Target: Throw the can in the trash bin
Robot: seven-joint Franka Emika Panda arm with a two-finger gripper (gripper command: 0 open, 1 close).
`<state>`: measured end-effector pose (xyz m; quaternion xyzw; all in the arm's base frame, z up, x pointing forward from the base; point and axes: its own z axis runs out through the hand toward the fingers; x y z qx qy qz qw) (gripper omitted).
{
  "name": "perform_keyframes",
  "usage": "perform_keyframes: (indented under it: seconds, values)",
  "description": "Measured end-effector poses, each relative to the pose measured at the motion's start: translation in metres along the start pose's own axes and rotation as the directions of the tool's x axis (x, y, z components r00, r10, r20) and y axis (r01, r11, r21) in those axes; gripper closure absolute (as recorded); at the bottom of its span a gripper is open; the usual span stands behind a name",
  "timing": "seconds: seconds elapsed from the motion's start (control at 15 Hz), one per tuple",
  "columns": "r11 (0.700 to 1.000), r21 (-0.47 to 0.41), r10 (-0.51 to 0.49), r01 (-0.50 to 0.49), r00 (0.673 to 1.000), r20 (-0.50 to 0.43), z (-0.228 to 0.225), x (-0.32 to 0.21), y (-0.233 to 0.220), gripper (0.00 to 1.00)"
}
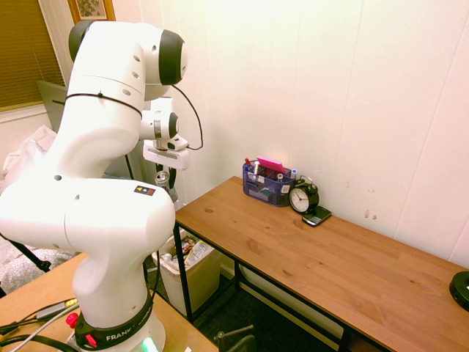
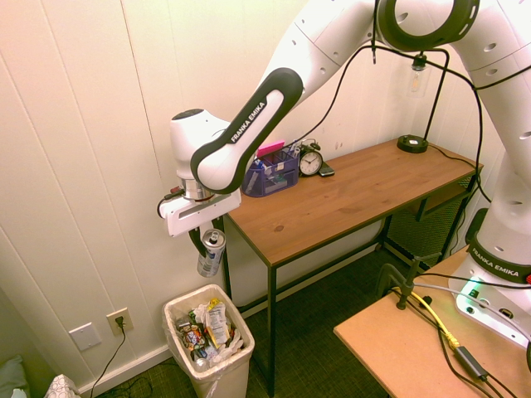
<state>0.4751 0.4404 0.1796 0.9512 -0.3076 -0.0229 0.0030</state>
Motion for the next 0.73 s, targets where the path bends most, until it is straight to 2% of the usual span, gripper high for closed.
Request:
perform_keyframes:
  seconds: [0.73]
  values:
    - [0.999,0.032,0.011,-0.011,1.0,0.004,-0.015,0.007,-0.001,0.0]
